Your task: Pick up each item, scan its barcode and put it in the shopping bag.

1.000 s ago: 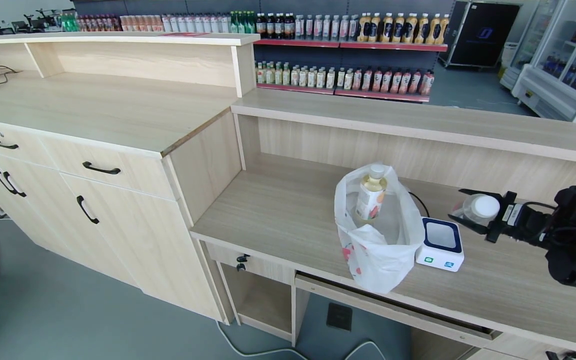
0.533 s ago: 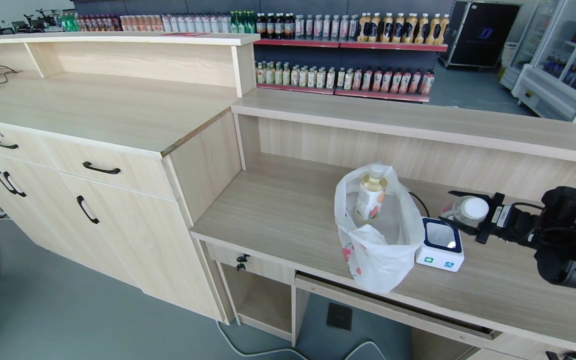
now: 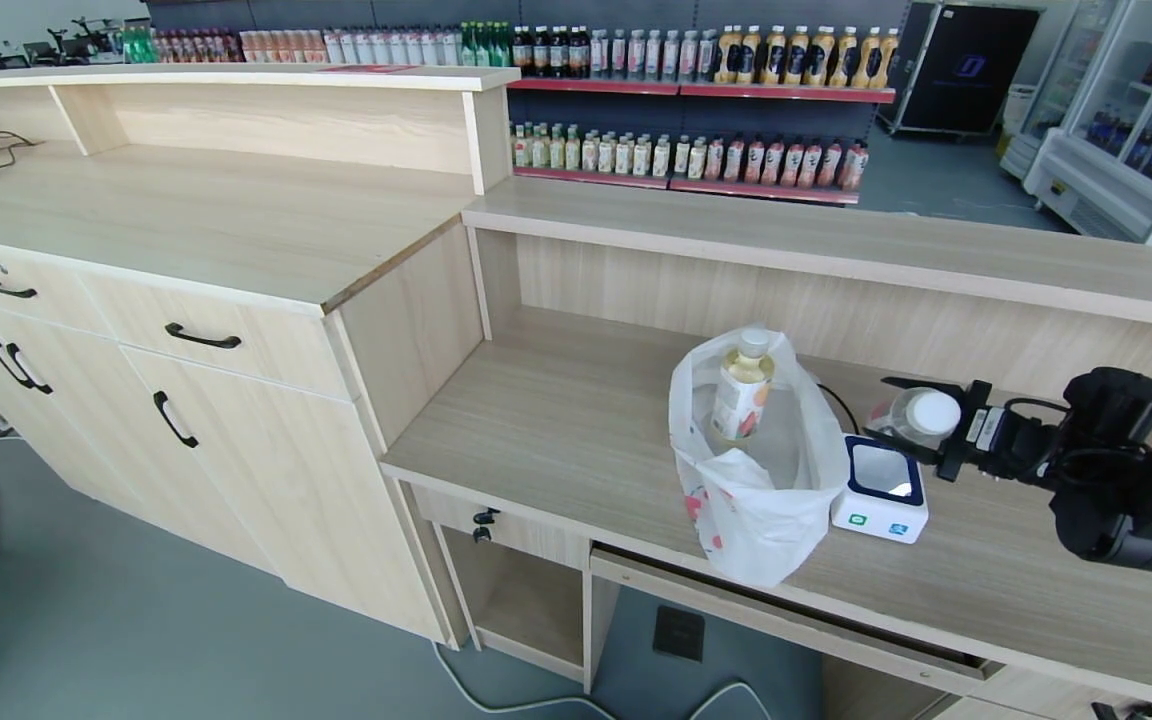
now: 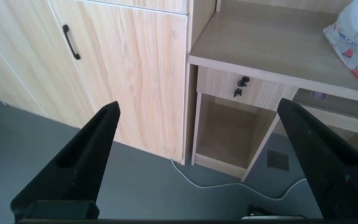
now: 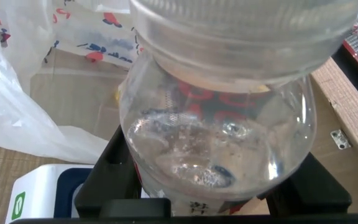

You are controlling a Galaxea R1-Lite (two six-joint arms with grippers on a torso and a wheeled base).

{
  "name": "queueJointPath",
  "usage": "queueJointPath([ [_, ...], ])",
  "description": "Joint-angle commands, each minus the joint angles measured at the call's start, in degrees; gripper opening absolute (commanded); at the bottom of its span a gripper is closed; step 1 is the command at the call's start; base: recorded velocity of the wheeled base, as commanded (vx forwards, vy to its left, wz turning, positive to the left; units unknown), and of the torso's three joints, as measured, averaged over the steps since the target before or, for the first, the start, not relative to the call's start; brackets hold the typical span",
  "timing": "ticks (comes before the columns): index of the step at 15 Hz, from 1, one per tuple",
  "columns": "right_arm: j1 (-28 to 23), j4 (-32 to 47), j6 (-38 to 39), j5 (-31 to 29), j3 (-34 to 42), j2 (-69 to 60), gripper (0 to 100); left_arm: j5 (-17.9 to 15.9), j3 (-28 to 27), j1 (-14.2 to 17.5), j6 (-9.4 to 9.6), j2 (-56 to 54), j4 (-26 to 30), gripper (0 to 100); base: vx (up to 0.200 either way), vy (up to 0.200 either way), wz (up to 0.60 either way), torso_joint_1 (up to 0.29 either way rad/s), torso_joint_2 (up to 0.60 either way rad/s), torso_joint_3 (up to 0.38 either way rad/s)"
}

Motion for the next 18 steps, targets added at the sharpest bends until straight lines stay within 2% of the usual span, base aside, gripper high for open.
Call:
queueJointPath([
  [1, 0.31, -0.09, -0.02, 0.02, -0.22, 0.35, 0, 0.00, 0.00, 0.00, -0.01, 0.02, 0.00, 100, 0.000, 0.000, 0.00, 0.000, 0.00, 0.000],
  [9, 0.84, 0.27, 0.24, -0.06, -2.24, 0.53, 0, 0.00, 0.00, 0.00, -0.01, 0.02, 0.00, 100, 0.000, 0.000, 0.00, 0.000, 0.00, 0.000],
  [11, 1.28, 0.35, 2.97, -0.06, -2.86, -1.14, 0, 0.00, 0.00, 0.00, -0.01, 0.02, 0.00, 100, 0.000, 0.000, 0.00, 0.000, 0.00, 0.000],
  [13, 1.19, 0.97, 13.25, -0.15, -1.98, -7.56, 0, 0.00, 0.00, 0.00, -0.01, 0.02, 0.00, 100, 0.000, 0.000, 0.00, 0.000, 0.00, 0.000],
  [15, -1.80, 5.01, 29.95, -2.26, 4.17, -19.69, 0, -0.09, 0.00, 0.00, -0.01, 0.02, 0.00, 100, 0.000, 0.000, 0.00, 0.000, 0.00, 0.000],
  [16, -3.20, 7.03, 35.14, -5.25, 7.16, -24.52, 0, 0.00, 0.00, 0.00, -0.01, 0.02, 0.00, 100, 0.000, 0.000, 0.00, 0.000, 0.00, 0.000],
  [18, -5.93, 11.43, 43.31, -15.88, 14.46, -33.57, 0, 0.00, 0.00, 0.00, -0.01, 0.02, 0.00, 100, 0.000, 0.000, 0.00, 0.000, 0.00, 0.000],
])
